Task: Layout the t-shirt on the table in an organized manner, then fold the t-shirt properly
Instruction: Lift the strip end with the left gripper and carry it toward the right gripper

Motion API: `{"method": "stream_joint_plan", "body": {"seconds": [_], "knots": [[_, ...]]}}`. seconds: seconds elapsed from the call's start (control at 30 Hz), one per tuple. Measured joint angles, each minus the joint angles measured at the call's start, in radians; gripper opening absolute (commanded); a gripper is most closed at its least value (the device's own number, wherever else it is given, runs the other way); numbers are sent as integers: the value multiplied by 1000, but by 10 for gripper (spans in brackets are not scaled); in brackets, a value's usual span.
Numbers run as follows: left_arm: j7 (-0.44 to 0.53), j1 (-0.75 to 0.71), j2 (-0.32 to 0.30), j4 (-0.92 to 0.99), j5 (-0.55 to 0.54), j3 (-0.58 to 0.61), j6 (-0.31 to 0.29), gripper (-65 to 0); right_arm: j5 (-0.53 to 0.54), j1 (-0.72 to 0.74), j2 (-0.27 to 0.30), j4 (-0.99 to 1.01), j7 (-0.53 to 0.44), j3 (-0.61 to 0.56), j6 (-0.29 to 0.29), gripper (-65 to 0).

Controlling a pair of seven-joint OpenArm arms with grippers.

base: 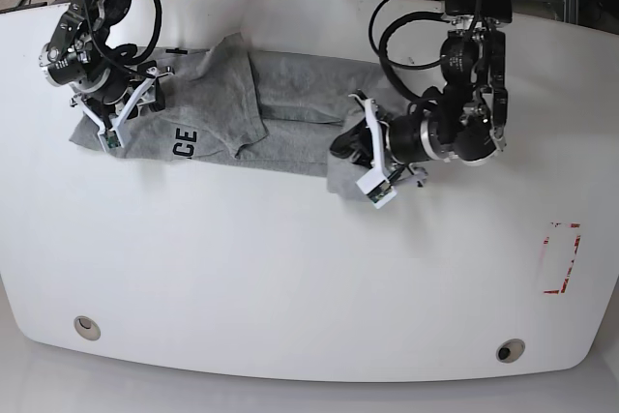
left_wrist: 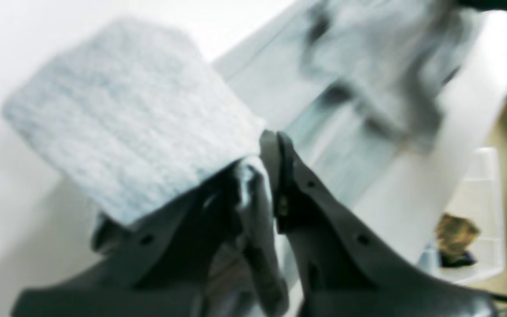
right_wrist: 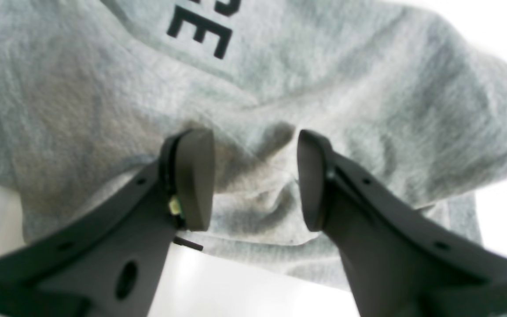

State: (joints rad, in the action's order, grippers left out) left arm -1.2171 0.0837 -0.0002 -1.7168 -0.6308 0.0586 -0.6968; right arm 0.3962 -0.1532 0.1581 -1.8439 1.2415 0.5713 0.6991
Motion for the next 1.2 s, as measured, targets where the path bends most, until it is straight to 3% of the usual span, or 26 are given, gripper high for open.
{"method": "stream_joint_plan", "body": {"seconds": [0.23,0.57,0.97,1.1,1.2], "knots": [[-6,10,91,98,2,47,0,-639,0,0,1,0,0,0,0,-358],[13,45,143,181,2,74,0,-639,0,0,0,0,0,4,0,-358],[60,54,146,224,2,135,1,-638,0,0,0,0,0,4,0,-360],[67,49,146,230,2,150,1,-574,-2,-1,1,0,1,4,0,-360],[78,51,145,230,2,172,1,-461,-1,0,0,0,0,4,0,-360]]}}
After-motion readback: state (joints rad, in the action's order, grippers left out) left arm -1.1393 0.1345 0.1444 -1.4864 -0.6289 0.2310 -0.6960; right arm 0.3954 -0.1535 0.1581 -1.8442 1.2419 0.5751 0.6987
